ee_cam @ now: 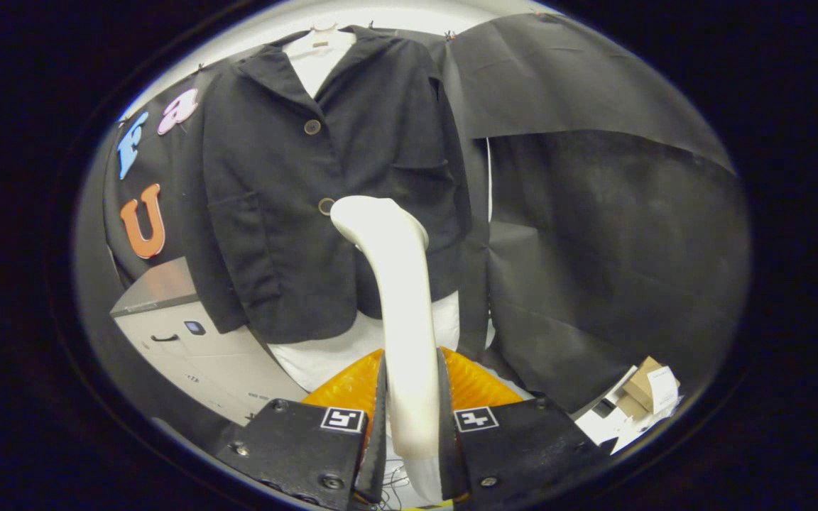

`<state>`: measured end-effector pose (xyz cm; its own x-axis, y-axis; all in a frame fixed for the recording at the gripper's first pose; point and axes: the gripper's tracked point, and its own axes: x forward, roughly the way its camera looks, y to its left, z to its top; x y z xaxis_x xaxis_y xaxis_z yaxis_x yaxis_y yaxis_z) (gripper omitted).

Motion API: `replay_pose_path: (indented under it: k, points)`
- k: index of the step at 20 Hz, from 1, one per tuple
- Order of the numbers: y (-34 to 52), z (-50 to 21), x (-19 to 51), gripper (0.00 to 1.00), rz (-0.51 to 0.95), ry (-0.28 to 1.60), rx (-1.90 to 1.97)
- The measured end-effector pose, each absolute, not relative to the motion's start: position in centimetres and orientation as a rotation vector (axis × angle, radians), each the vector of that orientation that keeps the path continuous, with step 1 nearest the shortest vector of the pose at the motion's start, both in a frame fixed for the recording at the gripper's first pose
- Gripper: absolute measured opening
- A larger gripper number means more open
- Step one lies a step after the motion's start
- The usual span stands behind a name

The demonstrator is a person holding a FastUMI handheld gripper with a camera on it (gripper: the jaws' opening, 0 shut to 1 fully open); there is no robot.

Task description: Iron the clothes twice with a garment steamer, once on the left side and once on the right side.

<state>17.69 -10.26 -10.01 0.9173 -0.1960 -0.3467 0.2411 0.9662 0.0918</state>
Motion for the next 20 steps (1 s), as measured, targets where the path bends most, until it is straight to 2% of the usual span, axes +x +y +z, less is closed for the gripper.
replay_pose_path:
  k: [20]
  points:
    - [0.1, -6.7, 7.4, 0.33, -0.045, 0.304, 0.055]
